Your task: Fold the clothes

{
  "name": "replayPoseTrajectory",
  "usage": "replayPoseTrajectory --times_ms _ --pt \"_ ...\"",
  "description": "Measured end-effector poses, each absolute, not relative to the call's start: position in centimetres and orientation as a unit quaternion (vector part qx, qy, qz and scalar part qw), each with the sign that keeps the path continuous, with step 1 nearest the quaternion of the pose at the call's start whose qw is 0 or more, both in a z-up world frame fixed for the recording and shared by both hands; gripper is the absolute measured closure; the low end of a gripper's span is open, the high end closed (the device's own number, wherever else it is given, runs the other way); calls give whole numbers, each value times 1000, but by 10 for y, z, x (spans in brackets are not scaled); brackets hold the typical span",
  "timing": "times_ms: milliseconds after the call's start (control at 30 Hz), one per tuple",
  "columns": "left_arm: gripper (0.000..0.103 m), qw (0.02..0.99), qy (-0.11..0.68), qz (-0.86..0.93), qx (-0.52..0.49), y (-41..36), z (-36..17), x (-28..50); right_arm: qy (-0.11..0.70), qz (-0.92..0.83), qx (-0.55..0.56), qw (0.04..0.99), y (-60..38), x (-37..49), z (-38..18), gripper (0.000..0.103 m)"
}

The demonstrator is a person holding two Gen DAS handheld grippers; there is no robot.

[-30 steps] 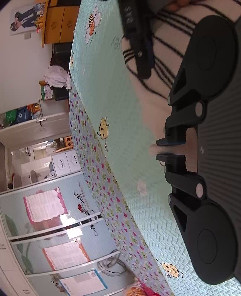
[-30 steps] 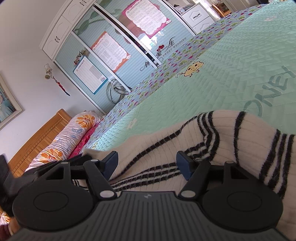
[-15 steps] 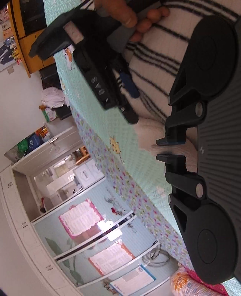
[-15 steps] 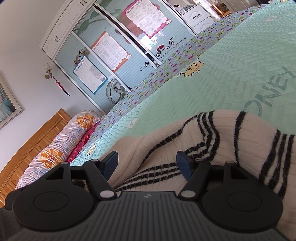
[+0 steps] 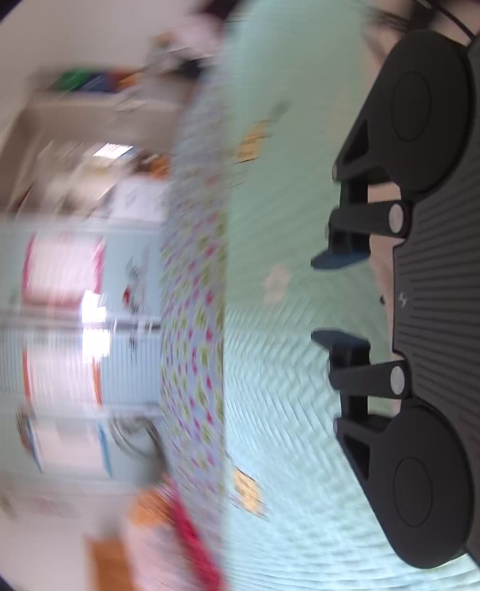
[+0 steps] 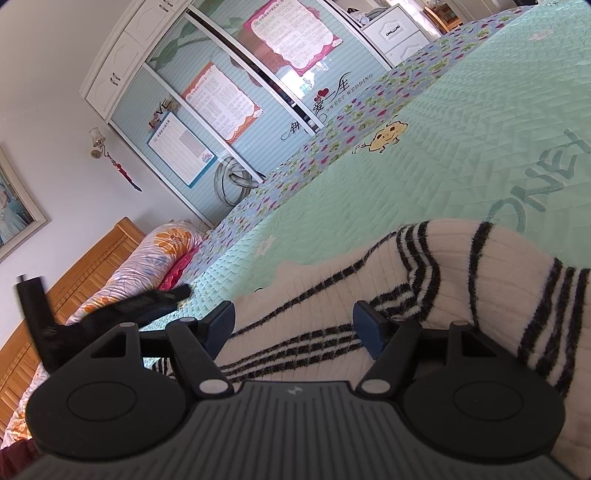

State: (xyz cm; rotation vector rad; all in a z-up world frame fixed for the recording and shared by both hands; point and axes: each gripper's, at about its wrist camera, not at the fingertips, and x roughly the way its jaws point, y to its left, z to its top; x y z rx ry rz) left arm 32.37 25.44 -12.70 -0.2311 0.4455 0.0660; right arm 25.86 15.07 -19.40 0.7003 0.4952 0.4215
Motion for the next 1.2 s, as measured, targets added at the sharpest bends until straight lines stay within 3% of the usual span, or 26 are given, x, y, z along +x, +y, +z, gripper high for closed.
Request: replayPoseTrajectory --times_ms 67,200,500,633,800,933,1000,1100,1200 --pt "61 952 267 -38 -143 257 -123 316 238 203 339 887 151 258 -194 32" --pt "61 907 381 -170 -53 215 -147 295 238 204 342 886 150 259 -194 32" --pt "56 942 319 -100 27 187 -178 351 238 204 341 887 151 260 -194 32" --pt "57 937 333 -94 -50 211 -165 367 237 206 344 885 150 261 -195 32" --pt "61 904 309 -146 -257 255 -146 323 238 206 344 885 151 261 -195 32" --pt "59 899 365 -163 -180 227 -159 305 238 205 343 885 151 261 -194 32" --pt "67 913 359 -140 -131 213 -171 305 239 205 342 885 151 261 -194 32" --pt "87 925 342 -79 -144 215 -174 319 238 206 346 884 150 262 -194 32" --pt "91 924 339 -43 -173 221 -174 329 237 209 352 881 148 262 -195 32"
